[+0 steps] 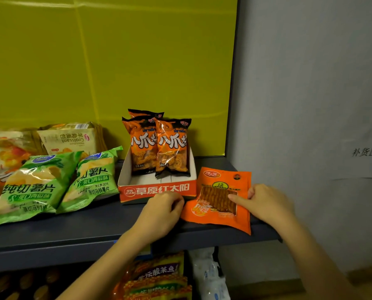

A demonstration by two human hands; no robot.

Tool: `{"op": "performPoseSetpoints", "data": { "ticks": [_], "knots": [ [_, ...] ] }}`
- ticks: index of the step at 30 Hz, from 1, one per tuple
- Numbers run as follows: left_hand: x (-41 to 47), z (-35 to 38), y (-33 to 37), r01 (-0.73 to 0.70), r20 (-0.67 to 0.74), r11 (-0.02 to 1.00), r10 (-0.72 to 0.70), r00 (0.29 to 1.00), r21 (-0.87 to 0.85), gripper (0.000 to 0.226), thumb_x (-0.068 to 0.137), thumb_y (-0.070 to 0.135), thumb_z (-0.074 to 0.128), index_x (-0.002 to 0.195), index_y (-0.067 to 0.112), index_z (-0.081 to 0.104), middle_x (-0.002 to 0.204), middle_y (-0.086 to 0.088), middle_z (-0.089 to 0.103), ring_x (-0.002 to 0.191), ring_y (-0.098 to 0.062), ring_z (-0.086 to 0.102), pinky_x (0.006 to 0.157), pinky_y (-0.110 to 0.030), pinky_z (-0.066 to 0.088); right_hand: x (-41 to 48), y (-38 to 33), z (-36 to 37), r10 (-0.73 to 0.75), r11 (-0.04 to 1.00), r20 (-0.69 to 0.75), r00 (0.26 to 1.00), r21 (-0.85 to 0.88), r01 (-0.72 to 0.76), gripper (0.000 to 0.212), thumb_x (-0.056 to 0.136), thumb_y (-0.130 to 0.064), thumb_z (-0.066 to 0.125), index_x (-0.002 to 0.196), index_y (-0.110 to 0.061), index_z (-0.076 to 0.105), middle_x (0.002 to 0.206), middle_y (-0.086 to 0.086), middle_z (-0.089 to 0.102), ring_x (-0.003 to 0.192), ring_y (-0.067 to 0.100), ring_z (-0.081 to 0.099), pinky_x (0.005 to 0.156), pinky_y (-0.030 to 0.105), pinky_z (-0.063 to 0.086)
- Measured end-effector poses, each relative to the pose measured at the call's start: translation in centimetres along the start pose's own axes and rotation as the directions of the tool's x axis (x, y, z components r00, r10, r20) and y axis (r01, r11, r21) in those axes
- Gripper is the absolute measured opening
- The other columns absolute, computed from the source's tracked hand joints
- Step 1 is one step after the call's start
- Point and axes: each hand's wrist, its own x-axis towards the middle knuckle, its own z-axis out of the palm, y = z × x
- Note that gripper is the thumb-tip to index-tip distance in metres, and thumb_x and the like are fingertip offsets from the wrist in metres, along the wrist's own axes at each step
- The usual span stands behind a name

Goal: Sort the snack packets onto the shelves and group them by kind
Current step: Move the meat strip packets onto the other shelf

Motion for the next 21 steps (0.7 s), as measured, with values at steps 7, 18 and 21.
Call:
{"op": "performPoseSetpoints", "data": {
  "ticks": [7, 18, 21],
  "knots": [
    [0.3, 1.0, 1.8, 0.057, 0.044, 0.998, -0.056, 0.997, -0.008, 0.031, 0.095, 0.03, 0.041, 0.119, 0.021, 0.059, 0.126, 0.001, 0.059, 0.114, -0.016, 0.052, 0.096, -0.033, 0.043, 0.6, 1.8, 0.2, 0.04, 0.986, -0.069, 0.997, 0.167, -0.028, 0.033, 0.088, -0.039, 0.054, 0.063, -0.024, 0.038, 0.073, -0.002, 0.054, 0.081, 0.022, 0.055, 0.062, 0.027, 0.036],
    [1.2, 2.5, 5.0, 0.086, 0.114, 0.996, -0.082, 0.99, -0.026, 0.033, 0.093, 0.031, 0.047, 0.122, 0.016, 0.053, 0.119, -0.003, 0.057, 0.109, -0.019, 0.053, 0.094, -0.034, 0.044, -0.1, 4.8, -0.7, 0.159, 0.767, -0.01, 0.987, 0.631, -0.117, 0.022, 0.091, -0.021, 0.054, 0.074, -0.019, 0.04, 0.099, 0.02, 0.063, 0.094, 0.034, 0.063, 0.08, 0.043, 0.051],
    [1.5, 2.7, 6.0, 0.168, 0.21, 0.953, -0.115, 0.971, -0.254, 0.028, 0.094, 0.025, 0.048, 0.12, 0.014, 0.046, 0.119, -0.004, 0.054, 0.11, -0.019, 0.053, 0.094, -0.034, 0.046, -0.5, 5.3, -0.6, 0.182, 0.73, 0.01, 0.983, 0.669, -0.142, 0.02, 0.091, -0.02, 0.053, 0.075, -0.017, 0.041, 0.1, 0.02, 0.063, 0.095, 0.035, 0.063, 0.086, 0.047, 0.052]
  ]
}}
